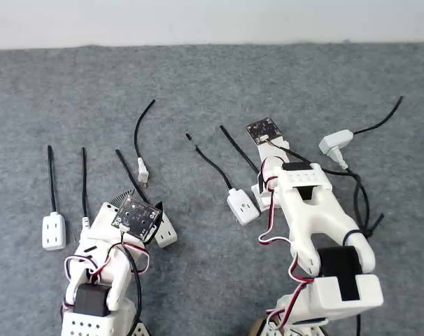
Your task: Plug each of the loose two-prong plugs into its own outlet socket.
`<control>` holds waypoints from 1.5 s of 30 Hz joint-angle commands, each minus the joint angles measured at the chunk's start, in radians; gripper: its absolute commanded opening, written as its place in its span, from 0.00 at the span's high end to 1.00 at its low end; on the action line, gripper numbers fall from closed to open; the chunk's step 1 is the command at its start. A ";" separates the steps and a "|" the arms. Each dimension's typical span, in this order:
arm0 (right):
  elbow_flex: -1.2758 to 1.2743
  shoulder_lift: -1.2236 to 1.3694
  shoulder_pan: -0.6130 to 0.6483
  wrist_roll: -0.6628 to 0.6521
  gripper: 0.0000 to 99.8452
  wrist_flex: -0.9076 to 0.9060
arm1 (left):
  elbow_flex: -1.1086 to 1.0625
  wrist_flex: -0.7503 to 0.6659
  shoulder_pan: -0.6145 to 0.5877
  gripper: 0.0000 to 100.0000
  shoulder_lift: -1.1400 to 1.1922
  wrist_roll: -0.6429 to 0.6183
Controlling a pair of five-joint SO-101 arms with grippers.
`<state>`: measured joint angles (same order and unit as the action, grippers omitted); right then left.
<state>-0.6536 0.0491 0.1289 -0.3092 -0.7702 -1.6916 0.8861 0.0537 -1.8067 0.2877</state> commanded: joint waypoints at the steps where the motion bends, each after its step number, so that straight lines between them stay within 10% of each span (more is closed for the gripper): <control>1: 0.043 0.001 -0.007 0.015 0.99 0.013 | 0.022 0.008 -0.006 0.77 -0.015 0.017; 38: 0.566 -0.651 0.289 -0.032 0.99 -0.519 | 0.232 0.008 0.006 0.77 -0.017 -0.098; 45: 0.577 -0.760 0.421 -0.037 0.99 -0.449 | 0.331 0.023 0.229 0.77 -0.017 -0.104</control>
<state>-0.1350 -0.6552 0.4895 -0.3537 -1.2628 -1.4507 0.9014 0.1350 -1.8067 0.1987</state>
